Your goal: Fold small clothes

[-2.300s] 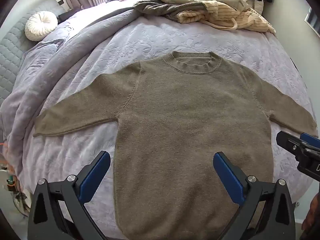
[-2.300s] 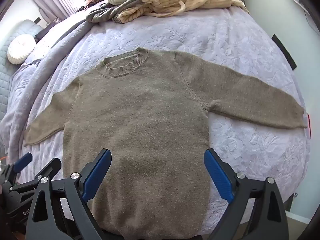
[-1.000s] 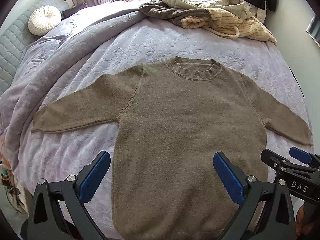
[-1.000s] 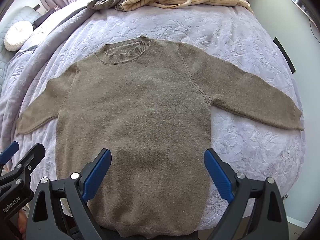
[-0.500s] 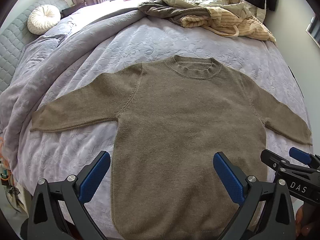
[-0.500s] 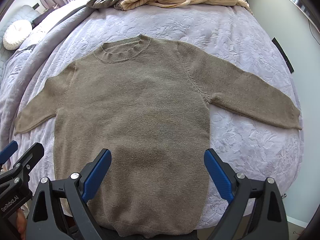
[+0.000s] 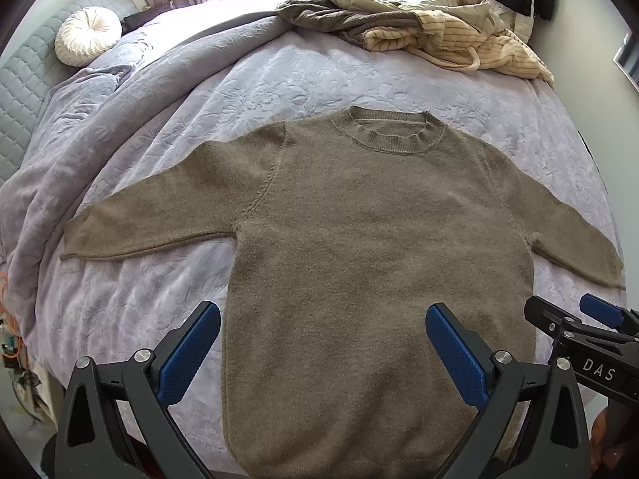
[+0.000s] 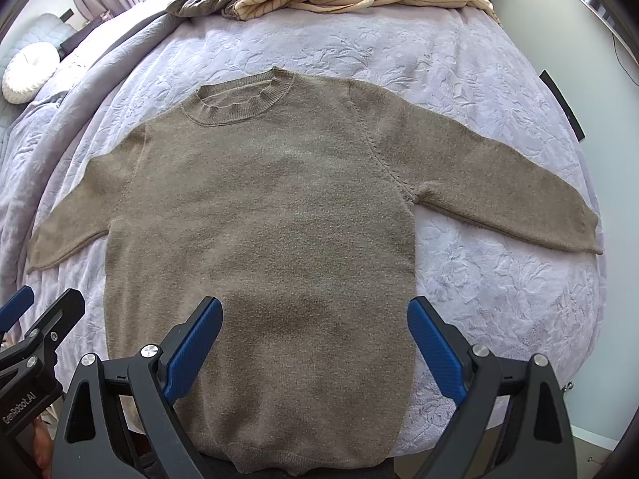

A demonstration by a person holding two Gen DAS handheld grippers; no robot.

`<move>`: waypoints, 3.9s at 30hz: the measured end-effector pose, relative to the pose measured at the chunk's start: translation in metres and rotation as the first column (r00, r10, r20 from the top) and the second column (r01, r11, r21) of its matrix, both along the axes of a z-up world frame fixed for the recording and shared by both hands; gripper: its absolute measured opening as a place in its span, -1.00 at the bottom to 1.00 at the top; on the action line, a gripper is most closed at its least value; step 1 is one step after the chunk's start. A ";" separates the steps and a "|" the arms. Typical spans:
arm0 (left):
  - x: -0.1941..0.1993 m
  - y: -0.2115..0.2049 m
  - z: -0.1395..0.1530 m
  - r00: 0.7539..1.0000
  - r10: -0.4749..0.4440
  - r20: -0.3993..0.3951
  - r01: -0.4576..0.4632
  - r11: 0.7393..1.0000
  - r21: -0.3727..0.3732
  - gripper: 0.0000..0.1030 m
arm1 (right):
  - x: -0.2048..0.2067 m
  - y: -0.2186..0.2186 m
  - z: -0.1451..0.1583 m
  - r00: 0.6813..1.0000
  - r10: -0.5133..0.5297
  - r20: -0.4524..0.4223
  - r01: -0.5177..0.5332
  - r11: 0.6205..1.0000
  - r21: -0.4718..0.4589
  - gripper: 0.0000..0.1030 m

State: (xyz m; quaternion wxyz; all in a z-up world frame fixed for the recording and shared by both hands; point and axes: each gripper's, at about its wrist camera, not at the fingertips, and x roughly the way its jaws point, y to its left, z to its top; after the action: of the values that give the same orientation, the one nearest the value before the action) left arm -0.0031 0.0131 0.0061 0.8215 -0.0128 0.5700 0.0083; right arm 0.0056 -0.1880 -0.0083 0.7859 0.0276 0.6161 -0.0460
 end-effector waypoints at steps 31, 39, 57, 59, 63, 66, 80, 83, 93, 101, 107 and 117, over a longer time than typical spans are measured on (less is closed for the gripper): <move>-0.005 0.001 -0.001 1.000 0.004 -0.012 -0.004 1.000 -0.008 1.00 | -0.006 -0.002 0.001 1.000 -0.011 -0.001 0.011 1.000 -0.004 0.85; -0.006 0.002 -0.001 1.000 0.003 -0.012 -0.003 1.000 -0.009 1.00 | -0.006 -0.002 0.002 1.000 -0.017 0.006 0.017 1.000 -0.008 0.85; -0.009 0.006 -0.007 0.999 0.023 -0.025 -0.024 0.999 -0.032 1.00 | -0.006 -0.005 0.009 0.998 -0.042 0.047 0.044 0.998 -0.044 0.85; -0.009 0.007 -0.008 0.999 0.026 -0.030 -0.027 0.999 -0.038 1.00 | -0.006 -0.005 0.010 0.998 -0.044 0.054 0.046 0.998 -0.047 0.85; -0.009 0.011 -0.010 0.999 0.034 -0.042 -0.036 0.998 -0.049 1.00 | -0.006 -0.003 0.011 0.997 -0.042 0.059 0.045 0.998 -0.053 0.85; -0.009 0.014 -0.013 0.998 0.042 -0.052 -0.045 0.997 -0.060 1.00 | -0.006 0.000 0.009 0.998 -0.035 0.054 0.038 0.998 -0.058 0.85; -0.003 0.030 -0.022 0.996 0.037 -0.078 -0.042 0.996 -0.072 1.00 | -0.010 0.015 -0.002 0.998 -0.028 0.047 0.030 0.999 -0.036 0.85; -0.002 0.033 -0.027 0.995 0.028 -0.092 -0.035 0.997 -0.071 1.00 | -0.012 0.017 -0.006 0.999 -0.034 0.037 0.035 0.999 -0.033 0.85; 0.000 0.056 -0.047 0.993 0.029 -0.118 -0.044 0.991 -0.129 1.00 | -0.014 0.033 -0.020 0.999 -0.033 0.001 0.033 0.998 -0.056 0.85; 0.017 0.145 -0.082 0.980 0.169 -0.103 -0.191 0.944 -0.269 1.00 | -0.016 0.073 -0.023 0.997 0.076 -0.004 -0.076 0.991 -0.111 0.85; 0.039 0.267 -0.126 0.916 0.391 -0.087 -0.400 0.877 -0.266 1.00 | -0.024 0.114 -0.025 0.985 0.173 0.000 -0.172 0.979 -0.112 0.85; 0.043 0.396 -0.182 0.697 0.704 -0.137 -0.670 0.571 -0.475 0.98 | -0.036 0.165 -0.037 0.971 0.232 -0.049 -0.235 0.970 -0.058 0.85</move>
State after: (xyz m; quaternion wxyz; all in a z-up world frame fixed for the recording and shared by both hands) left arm 0.0398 0.4092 -0.1764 0.7401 -0.4409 0.4743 0.1813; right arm -0.0304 -0.0231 -0.0455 0.7732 -0.0711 0.6296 0.0267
